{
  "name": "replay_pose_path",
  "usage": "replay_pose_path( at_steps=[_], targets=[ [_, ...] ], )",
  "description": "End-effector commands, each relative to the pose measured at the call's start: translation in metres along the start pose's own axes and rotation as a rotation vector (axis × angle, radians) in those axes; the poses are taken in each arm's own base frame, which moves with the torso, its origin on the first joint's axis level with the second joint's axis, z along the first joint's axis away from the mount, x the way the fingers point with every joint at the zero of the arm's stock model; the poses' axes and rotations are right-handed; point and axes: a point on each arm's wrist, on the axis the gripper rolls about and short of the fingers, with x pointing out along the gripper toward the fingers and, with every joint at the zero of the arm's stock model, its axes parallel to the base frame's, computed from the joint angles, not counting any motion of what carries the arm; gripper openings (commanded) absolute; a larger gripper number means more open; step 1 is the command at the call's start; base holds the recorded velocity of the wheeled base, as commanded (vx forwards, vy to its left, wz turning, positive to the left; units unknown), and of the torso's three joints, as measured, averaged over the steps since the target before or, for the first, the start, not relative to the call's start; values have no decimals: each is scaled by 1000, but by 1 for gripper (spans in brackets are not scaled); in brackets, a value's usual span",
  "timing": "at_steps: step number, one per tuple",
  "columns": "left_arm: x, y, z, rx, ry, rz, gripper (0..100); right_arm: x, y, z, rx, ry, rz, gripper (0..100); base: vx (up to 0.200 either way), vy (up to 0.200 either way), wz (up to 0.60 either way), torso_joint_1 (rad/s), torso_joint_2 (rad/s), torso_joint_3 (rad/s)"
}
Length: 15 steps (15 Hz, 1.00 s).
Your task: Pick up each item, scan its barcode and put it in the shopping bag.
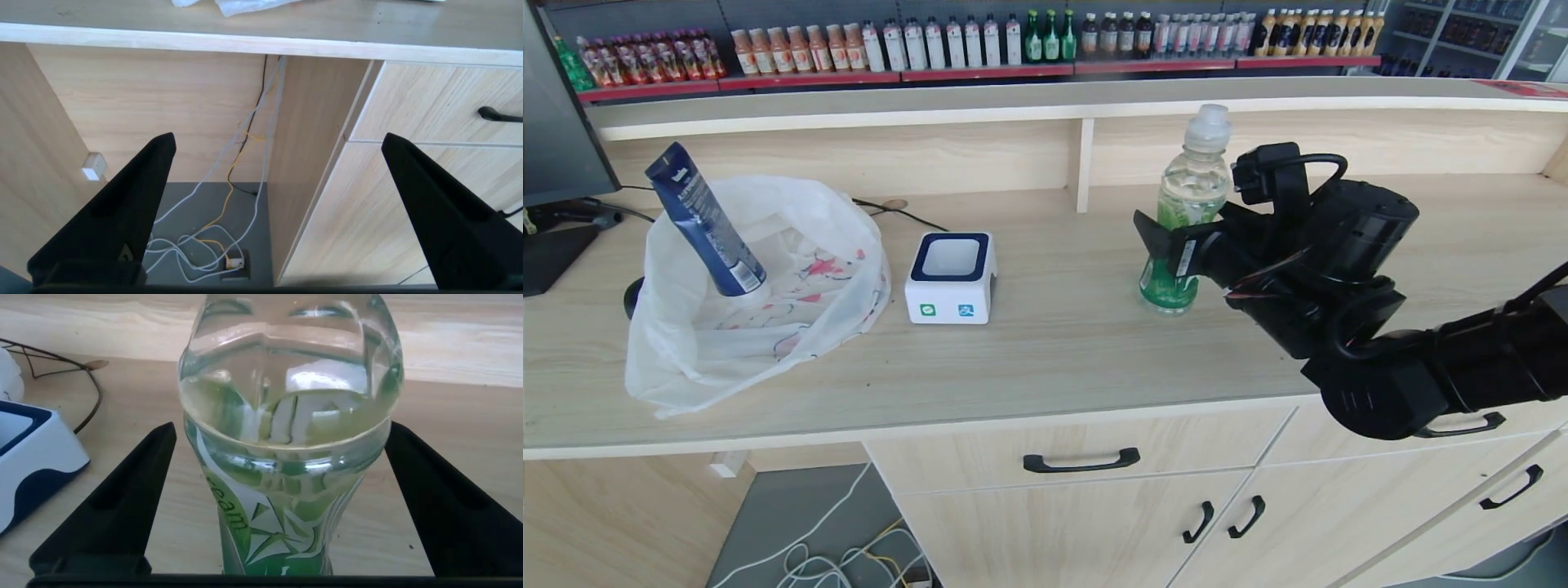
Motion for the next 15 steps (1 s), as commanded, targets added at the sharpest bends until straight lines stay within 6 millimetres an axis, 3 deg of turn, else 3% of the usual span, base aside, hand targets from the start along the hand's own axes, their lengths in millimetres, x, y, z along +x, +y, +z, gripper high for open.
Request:
replay_pose_path(
  at_steps=[1, 15],
  targets=[
    [0, 0, 0, 0, 0, 1, 100, 2, 0, -4, -2, 7, 0, 100, 0, 0, 0, 0, 0, 0],
    [0, 0, 0, 0, 0, 1, 100, 15, 0, -2, 4, -24, -8, 100, 0, 0, 0, 0, 0, 0]
  ],
)
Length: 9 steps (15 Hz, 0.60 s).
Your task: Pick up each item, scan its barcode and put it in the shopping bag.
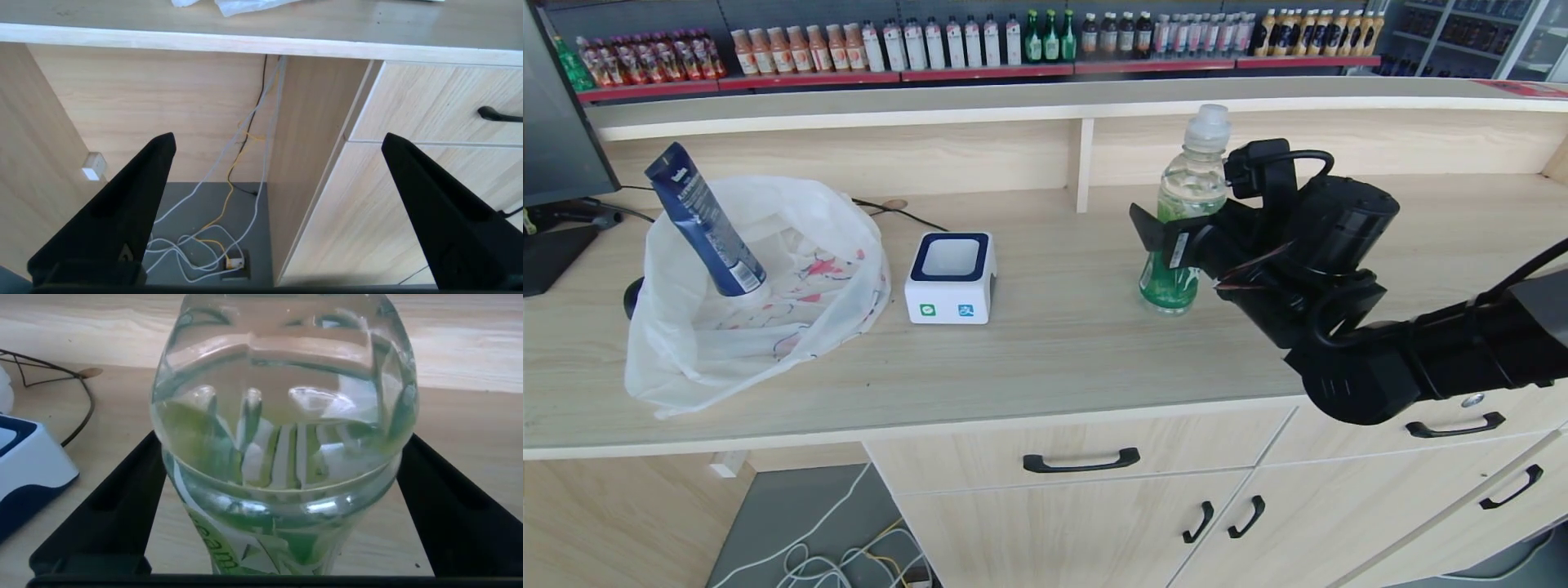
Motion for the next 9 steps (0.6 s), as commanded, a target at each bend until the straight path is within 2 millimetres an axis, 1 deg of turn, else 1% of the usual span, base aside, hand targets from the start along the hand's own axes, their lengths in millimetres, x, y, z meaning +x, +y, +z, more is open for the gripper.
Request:
replay_pose_path(
  at_steps=[1, 7, 8, 9],
  targets=[
    [0, 0, 0, -1, 0, 0, 100, 4, 1, 0, 1, -7, -1, 100, 0, 0, 0, 0, 0, 0],
    [0, 0, 0, -1, 0, 0, 100, 6, 2, 0, 1, -12, 0, 100, 0, 0, 0, 0, 0, 0],
    [0, 0, 0, -1, 0, -1, 100, 6, 2, 0, 1, -12, 0, 0, 0, 0, 0, 0, 0, 0],
    [0, 0, 0, -1, 0, 0, 100, 6, 1, 0, 1, -13, 0, 0, 0, 0, 0, 0, 0, 0]
  ],
)
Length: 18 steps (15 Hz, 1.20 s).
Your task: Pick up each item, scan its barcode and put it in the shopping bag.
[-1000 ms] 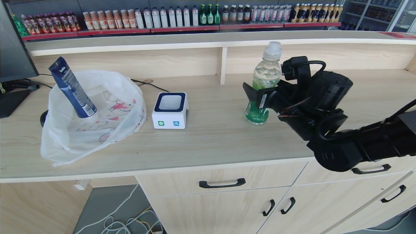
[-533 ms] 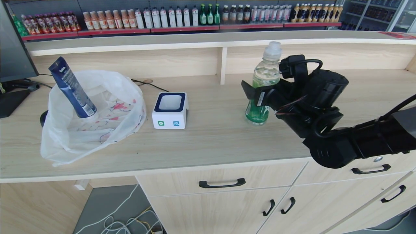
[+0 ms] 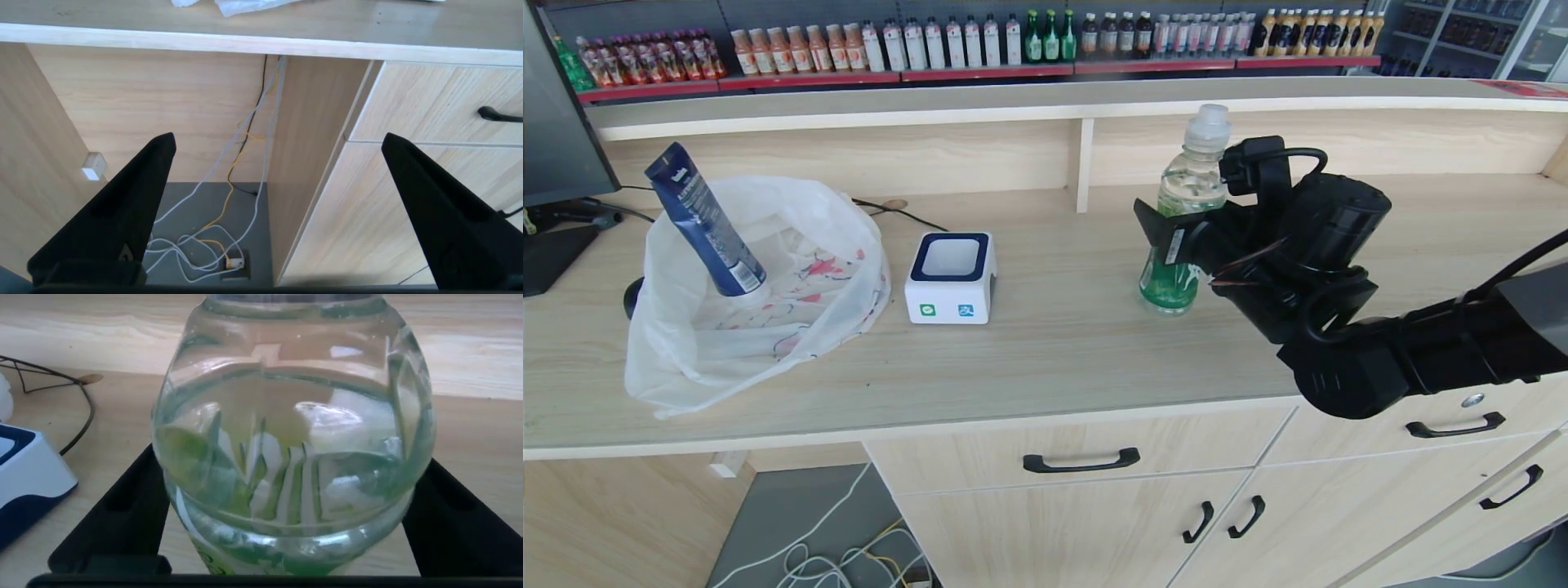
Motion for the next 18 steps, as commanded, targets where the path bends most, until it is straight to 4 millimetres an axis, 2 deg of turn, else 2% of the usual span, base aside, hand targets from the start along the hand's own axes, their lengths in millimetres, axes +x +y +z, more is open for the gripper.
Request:
replay_pose_path(
  at_steps=[1, 11, 18],
  targets=[
    [0, 0, 0, -1, 0, 0, 100, 0, 0, 1, 0, -2, 0, 0, 0, 0, 0, 0, 0, 0],
    [0, 0, 0, -1, 0, 0, 100, 2, -1, 12, 6, -39, -3, 0, 0, 0, 0, 0, 0, 0],
    [0, 0, 0, -1, 0, 0, 100, -8, 1, 43, 25, -108, 21, 0, 0, 0, 0, 0, 0, 0]
  ],
)
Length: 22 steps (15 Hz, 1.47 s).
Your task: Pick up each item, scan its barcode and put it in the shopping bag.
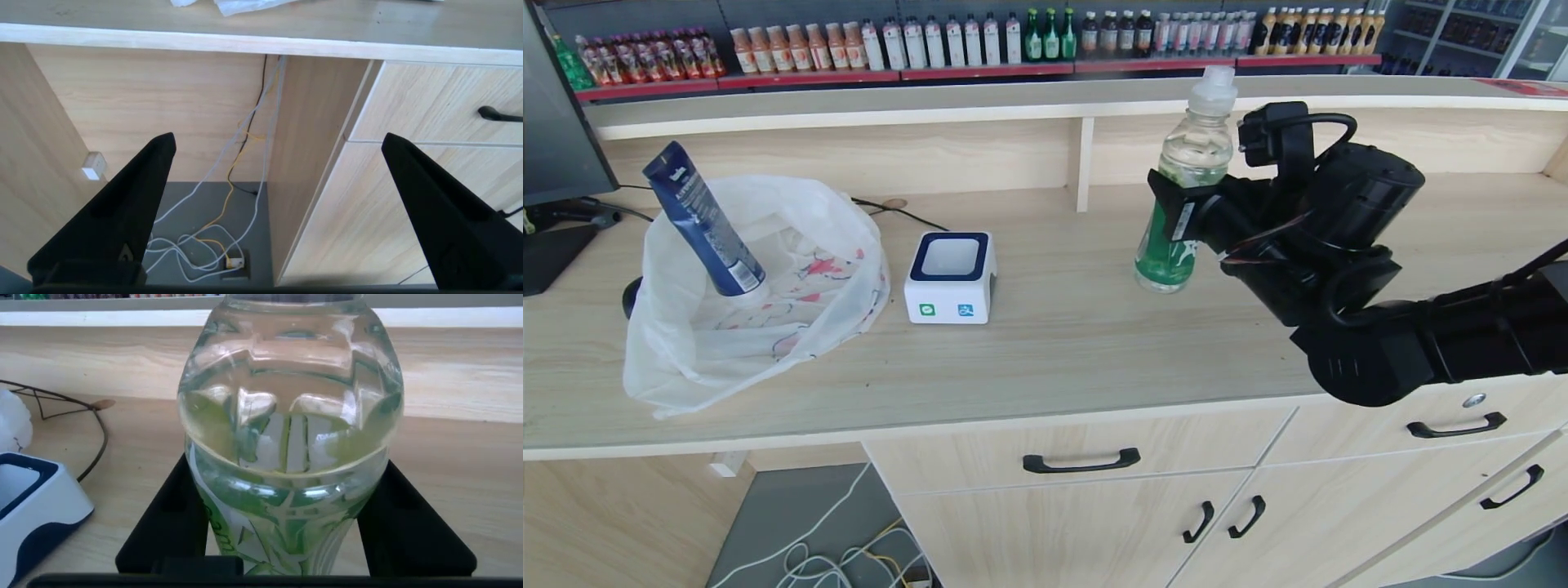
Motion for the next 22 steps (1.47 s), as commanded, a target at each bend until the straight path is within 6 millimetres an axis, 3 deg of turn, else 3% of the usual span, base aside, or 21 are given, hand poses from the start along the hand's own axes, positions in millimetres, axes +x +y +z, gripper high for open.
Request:
replay_pose_path(
  at_steps=[1, 5, 9, 13, 16, 22],
  targets=[
    [0, 0, 0, 0, 0, -1, 100, -6, -2, 22, 8, -48, 10, 0, 0, 0, 0, 0, 0, 0],
    [0, 0, 0, 0, 0, 0, 100, -21, -6, 52, 84, -105, 22, 0, 0, 0, 0, 0, 0, 0],
    [0, 0, 0, 0, 2, -1, 100, -63, -13, 77, 132, -115, 64, 0, 0, 0, 0, 0, 0, 0],
    [0, 0, 0, 0, 0, 0, 100, -114, 2, 86, 227, -93, 150, 0, 0, 0, 0, 0, 0, 0],
    [0, 0, 0, 0, 0, 0, 100, -137, -4, 89, 283, -80, 156, 0, 0, 0, 0, 0, 0, 0],
    [0, 0, 0, 0, 2, 0, 100, -181, 0, 69, 292, 19, 230, 0, 0, 0, 0, 0, 0, 0]
  ],
)
